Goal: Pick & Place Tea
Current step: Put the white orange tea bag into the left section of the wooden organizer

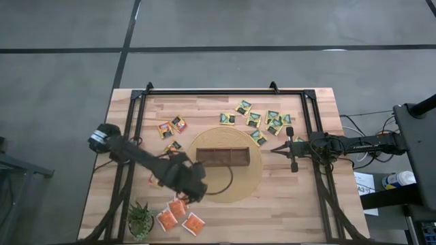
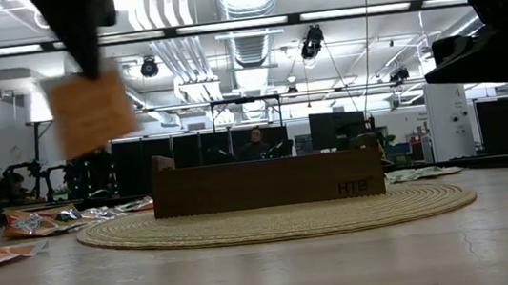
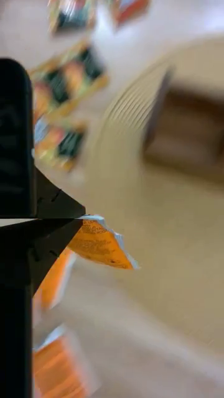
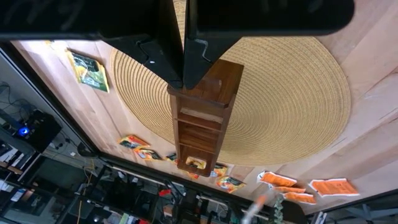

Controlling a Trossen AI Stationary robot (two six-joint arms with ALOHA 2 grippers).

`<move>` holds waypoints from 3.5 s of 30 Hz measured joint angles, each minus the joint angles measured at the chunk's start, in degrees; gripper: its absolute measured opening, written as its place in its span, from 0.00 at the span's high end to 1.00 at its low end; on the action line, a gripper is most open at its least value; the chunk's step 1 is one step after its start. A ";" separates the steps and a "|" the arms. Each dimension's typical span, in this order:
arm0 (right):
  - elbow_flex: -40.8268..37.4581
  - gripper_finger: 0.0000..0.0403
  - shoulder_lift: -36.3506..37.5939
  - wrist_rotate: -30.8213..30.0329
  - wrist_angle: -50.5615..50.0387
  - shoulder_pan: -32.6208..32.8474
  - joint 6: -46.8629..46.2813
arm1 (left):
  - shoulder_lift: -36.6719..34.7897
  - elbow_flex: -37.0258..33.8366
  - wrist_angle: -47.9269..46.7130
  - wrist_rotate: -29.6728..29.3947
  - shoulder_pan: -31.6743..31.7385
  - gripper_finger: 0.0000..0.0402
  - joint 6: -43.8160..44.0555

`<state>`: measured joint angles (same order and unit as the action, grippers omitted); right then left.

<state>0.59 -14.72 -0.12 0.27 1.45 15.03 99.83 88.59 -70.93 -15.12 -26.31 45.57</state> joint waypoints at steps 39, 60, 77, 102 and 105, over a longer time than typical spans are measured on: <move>0.01 0.98 0.00 0.00 0.02 0.02 0.00 | 12.85 9.64 -2.43 -29.98 4.03 1.00 -26.02; 0.01 0.98 0.00 0.00 0.00 0.00 0.00 | 12.83 6.71 -4.64 -24.72 8.27 1.00 -21.03; 0.01 0.98 0.00 0.00 0.01 0.00 0.00 | 12.74 4.79 -3.21 -21.99 11.49 1.00 -20.23; 0.01 0.98 0.00 0.00 0.00 0.00 0.00 | 12.74 4.79 4.89 -25.76 11.96 0.79 -24.49; 0.01 0.98 0.00 0.00 0.00 0.00 0.00 | 12.74 4.79 4.92 -26.60 11.96 0.77 -24.31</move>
<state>0.60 -14.72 -0.12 0.27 1.45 15.03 112.57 93.38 -66.01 -41.73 -14.35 21.26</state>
